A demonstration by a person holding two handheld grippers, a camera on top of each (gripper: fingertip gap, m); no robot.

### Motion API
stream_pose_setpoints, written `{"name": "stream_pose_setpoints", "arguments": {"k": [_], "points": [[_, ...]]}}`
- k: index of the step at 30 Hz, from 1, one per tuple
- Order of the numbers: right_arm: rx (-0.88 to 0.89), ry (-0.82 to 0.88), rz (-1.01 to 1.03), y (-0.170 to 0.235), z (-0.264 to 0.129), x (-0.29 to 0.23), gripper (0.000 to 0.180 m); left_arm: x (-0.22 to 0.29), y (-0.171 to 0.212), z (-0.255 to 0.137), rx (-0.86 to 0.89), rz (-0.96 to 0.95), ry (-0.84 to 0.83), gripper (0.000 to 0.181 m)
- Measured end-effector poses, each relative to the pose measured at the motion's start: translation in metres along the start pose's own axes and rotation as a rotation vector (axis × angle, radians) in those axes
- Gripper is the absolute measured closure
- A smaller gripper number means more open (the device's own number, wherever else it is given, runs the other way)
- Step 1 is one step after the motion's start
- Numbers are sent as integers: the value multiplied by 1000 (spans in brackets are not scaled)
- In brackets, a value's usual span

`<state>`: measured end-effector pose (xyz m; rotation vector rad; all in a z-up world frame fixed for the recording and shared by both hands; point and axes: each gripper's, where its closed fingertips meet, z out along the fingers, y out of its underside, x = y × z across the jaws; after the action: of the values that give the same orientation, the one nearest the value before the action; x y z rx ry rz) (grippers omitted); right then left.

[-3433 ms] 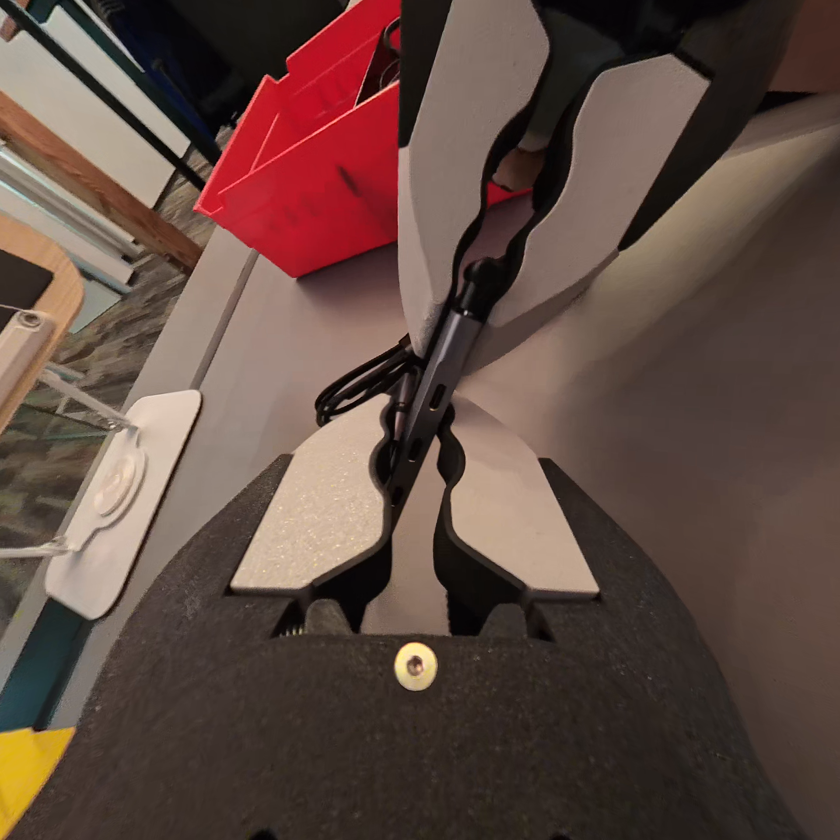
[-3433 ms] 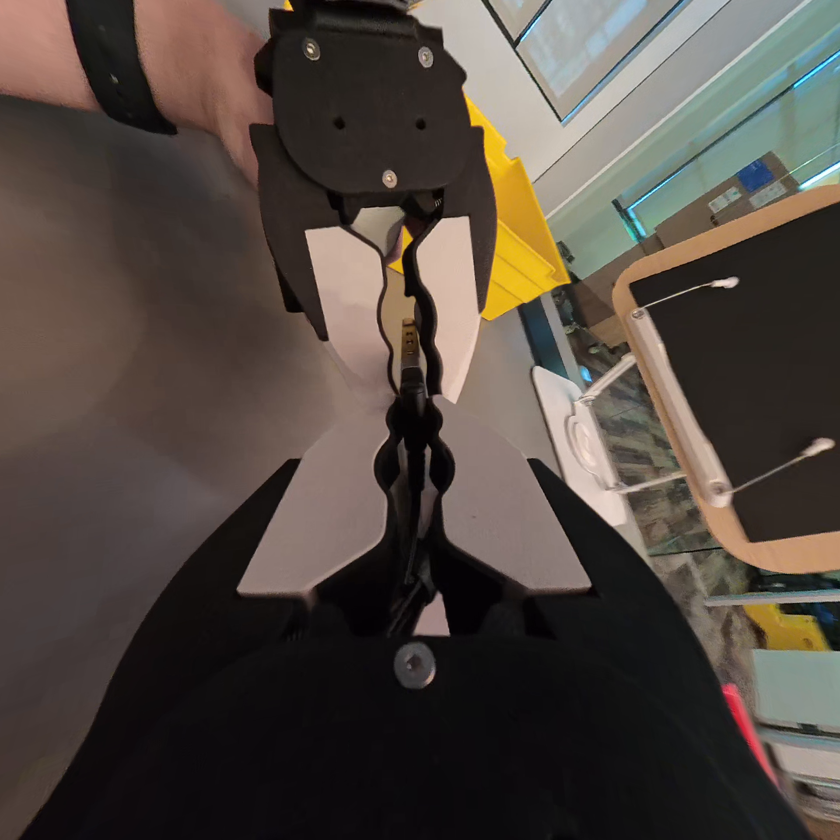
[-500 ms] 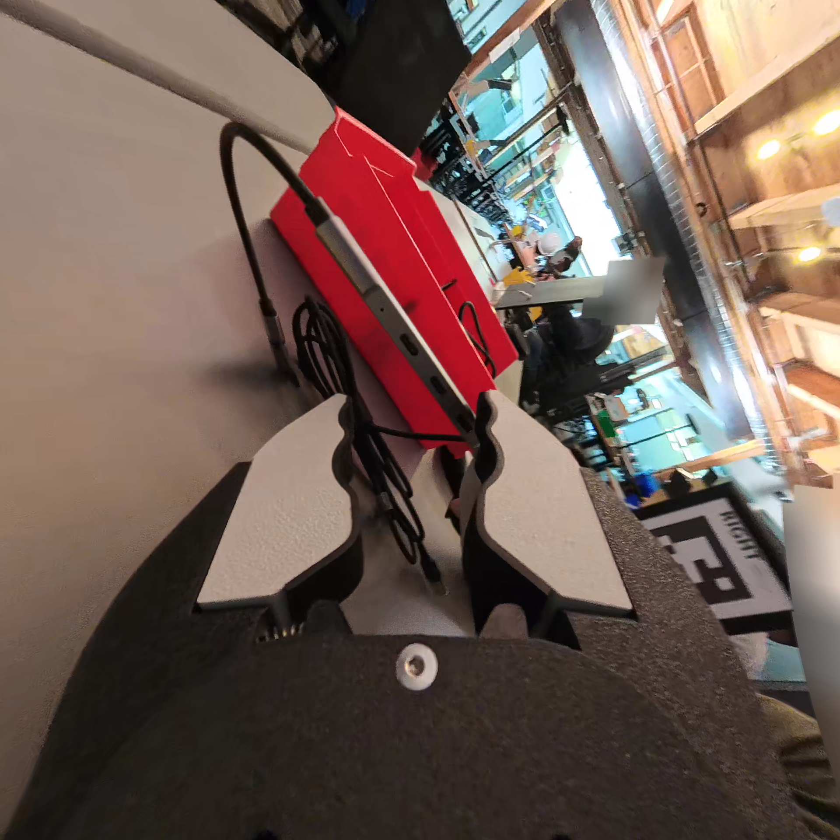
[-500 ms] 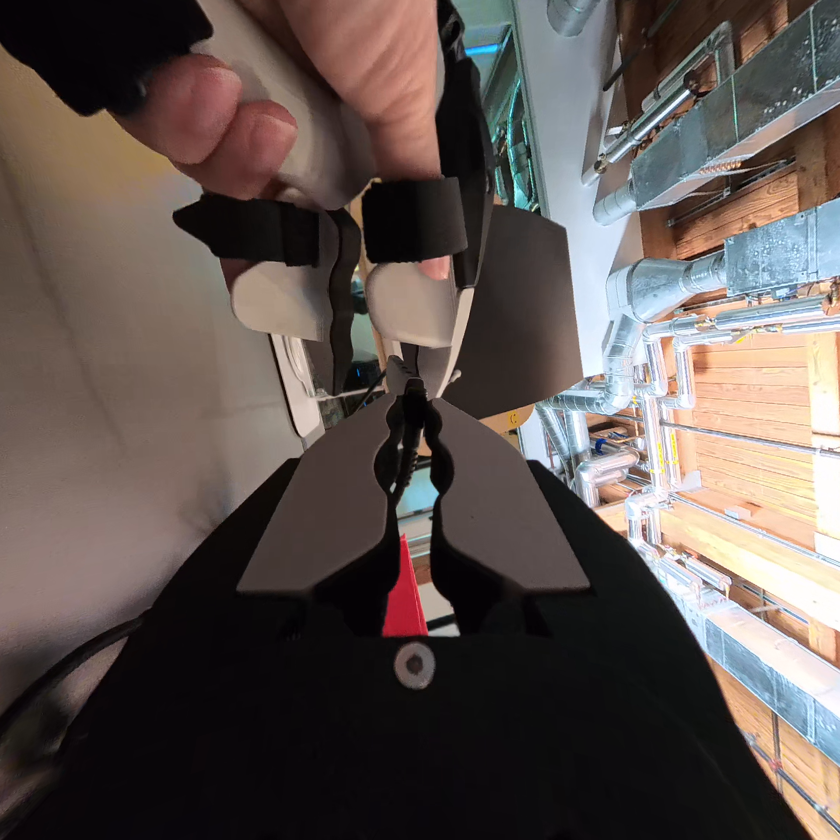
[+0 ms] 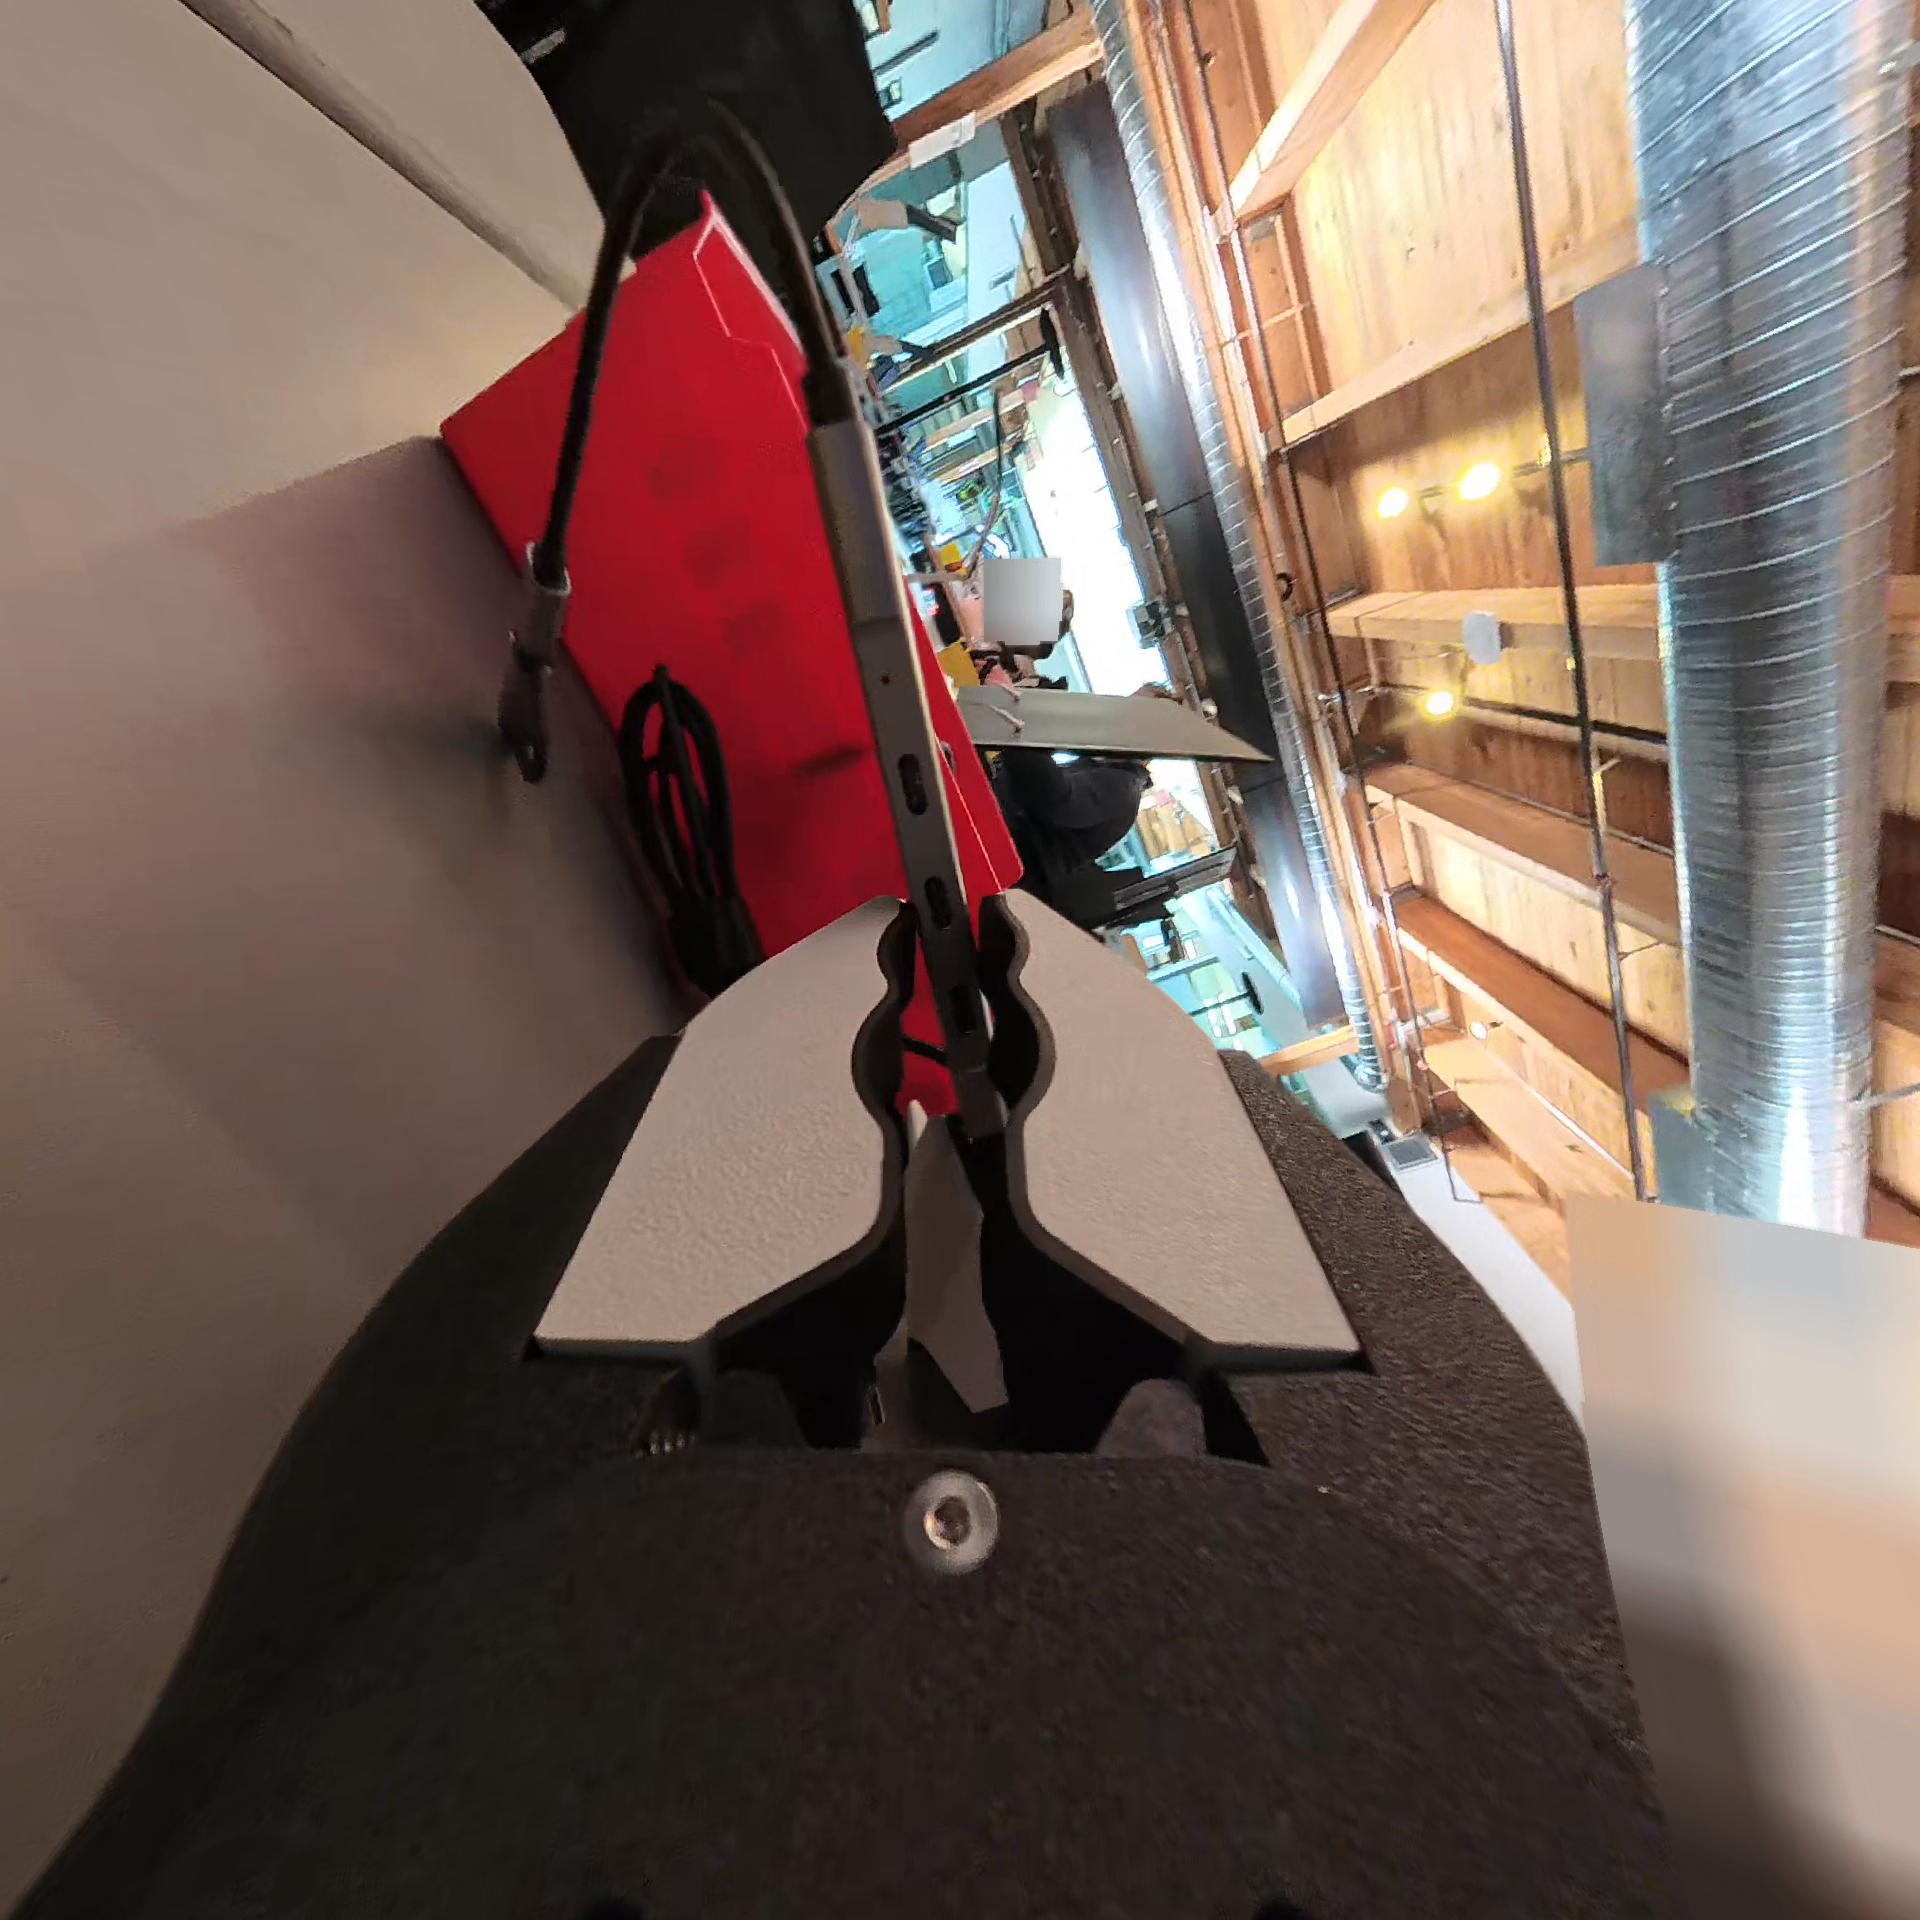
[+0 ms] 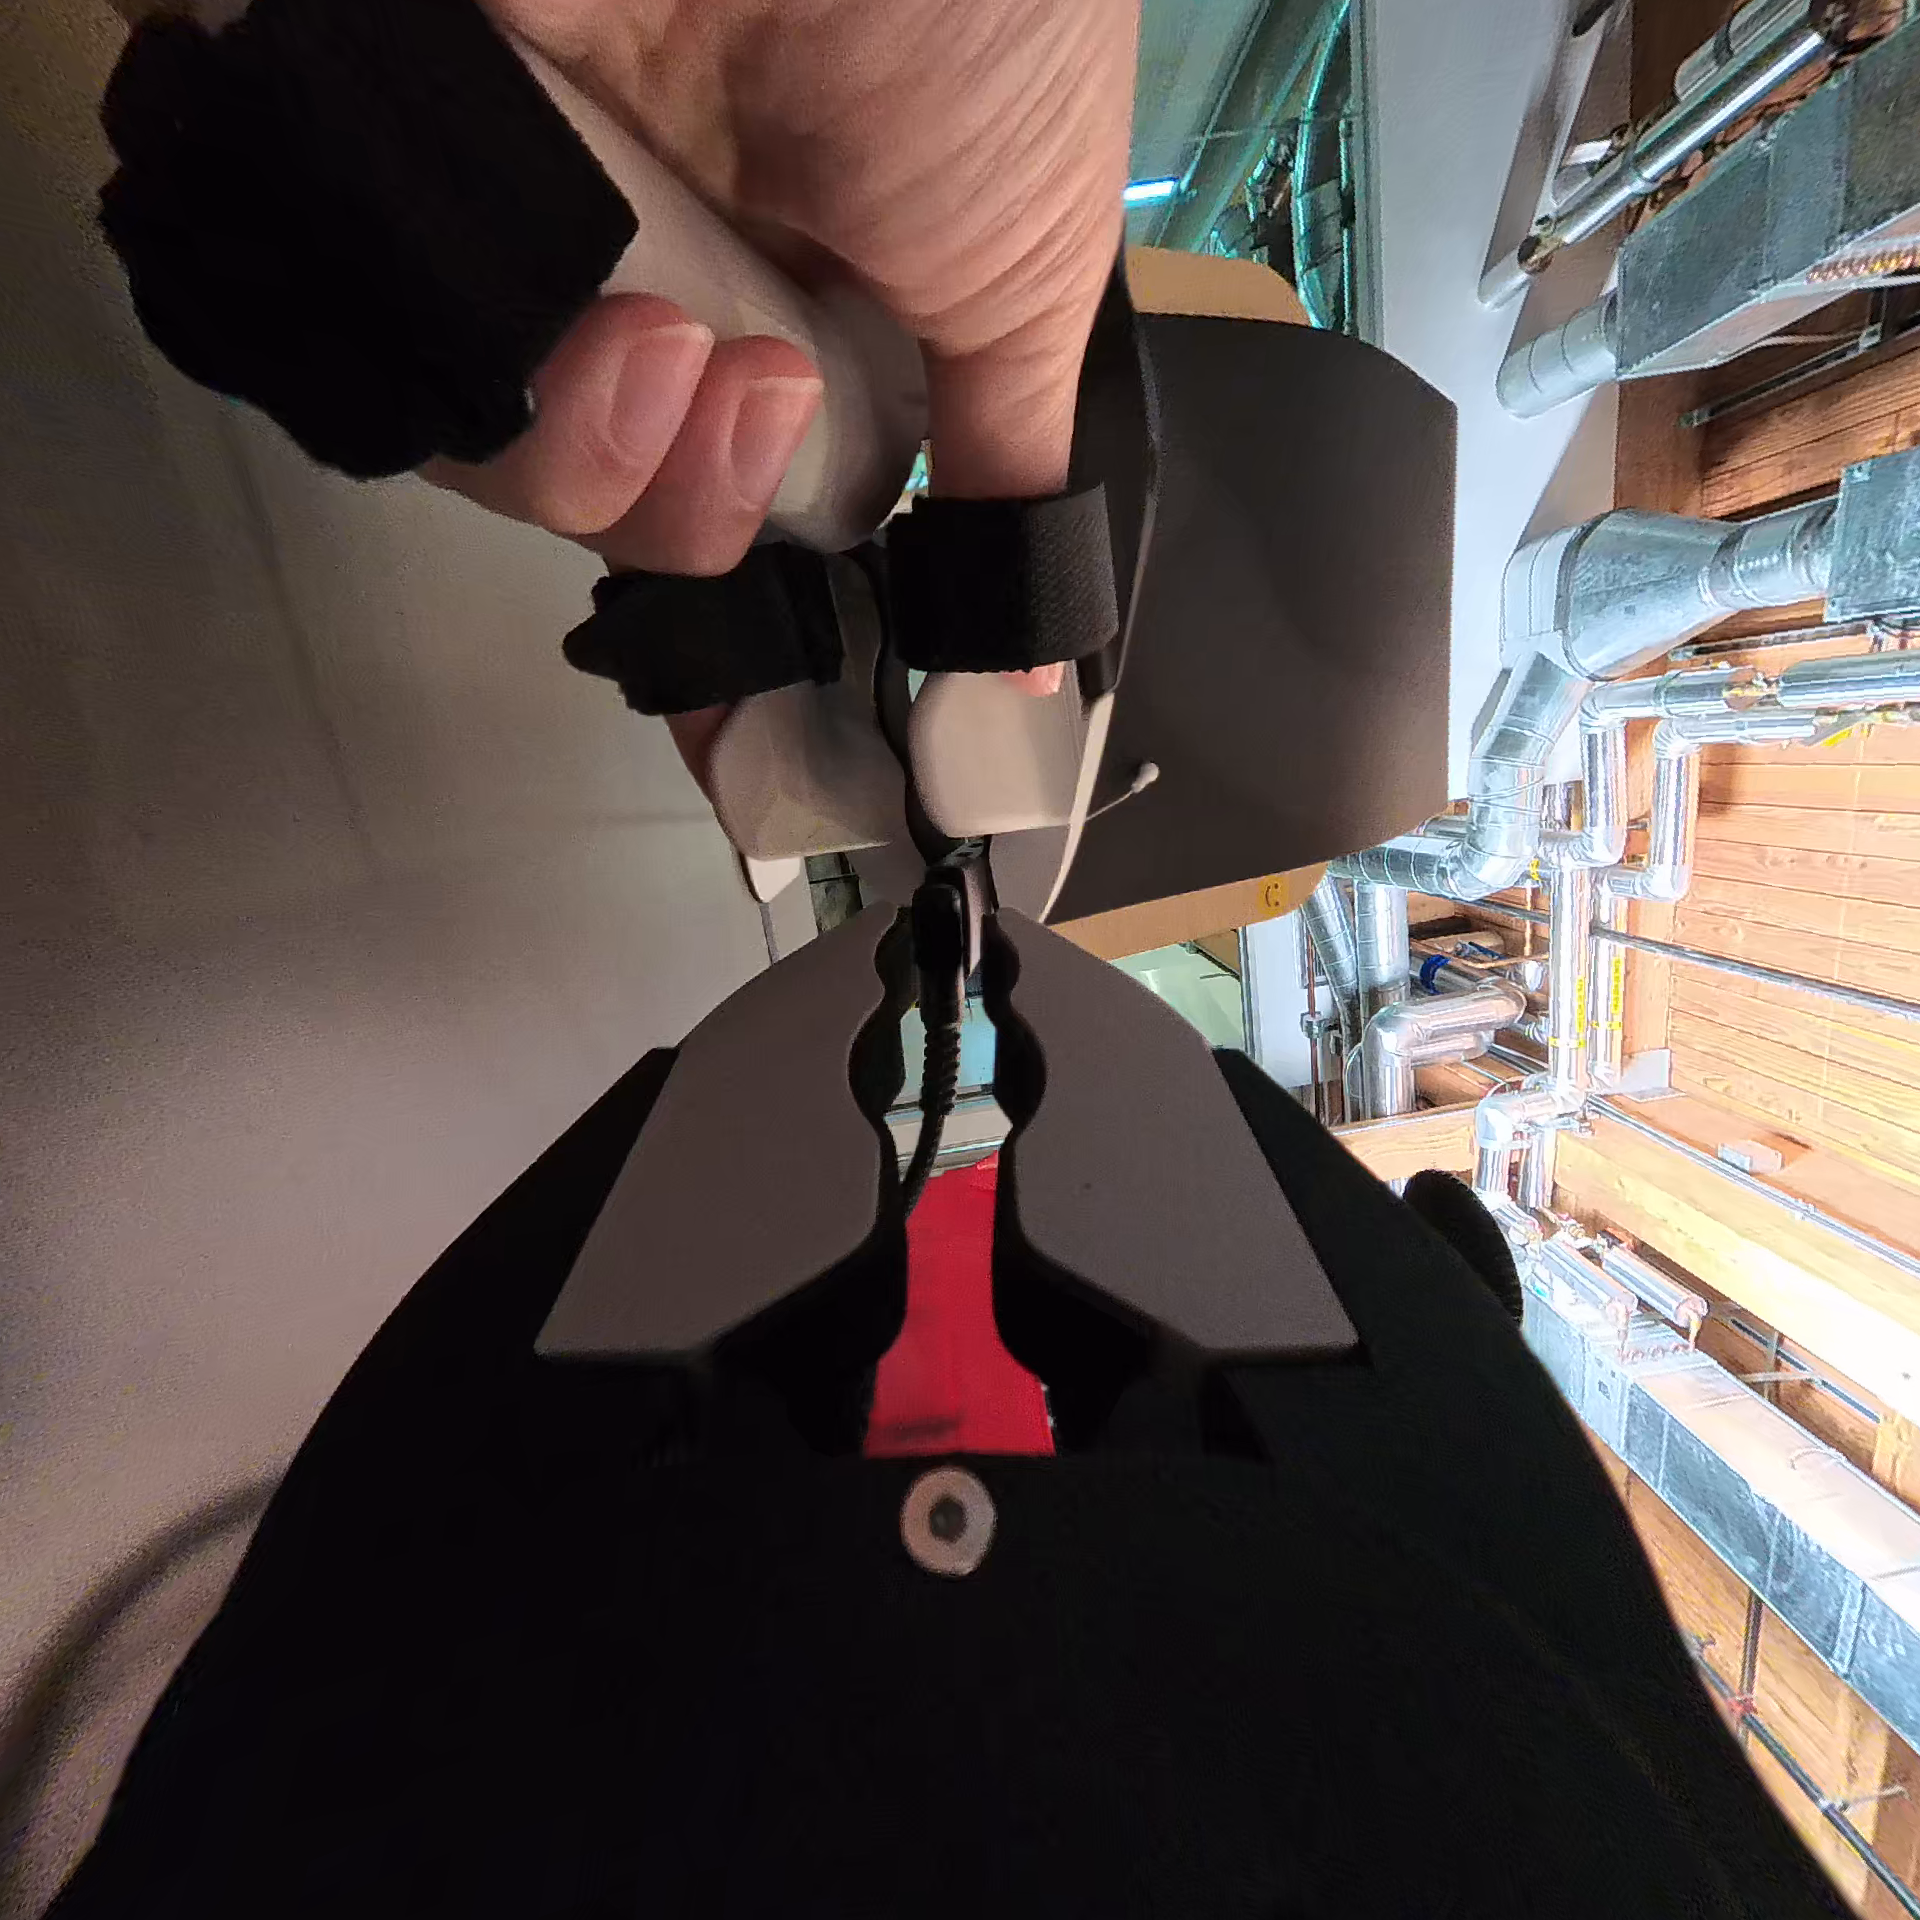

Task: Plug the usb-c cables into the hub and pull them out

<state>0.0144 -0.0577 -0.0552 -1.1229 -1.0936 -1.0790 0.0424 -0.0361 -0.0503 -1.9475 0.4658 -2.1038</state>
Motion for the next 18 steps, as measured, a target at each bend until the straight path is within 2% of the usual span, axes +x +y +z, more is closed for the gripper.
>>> {"name": "stream_pose_setpoints", "arguments": {"k": [10,16,18], "points": [[43,33,-77,-14,2,-7,171,-2,-8,-11,62,-74,55,172],[-28,58,-100,-9,9,-6,166,-5,-7,-9,93,-121,61,172],[-21,55,-123,-11,9,-9,170,-6,-9,-9,110,-129,59,172]]}}
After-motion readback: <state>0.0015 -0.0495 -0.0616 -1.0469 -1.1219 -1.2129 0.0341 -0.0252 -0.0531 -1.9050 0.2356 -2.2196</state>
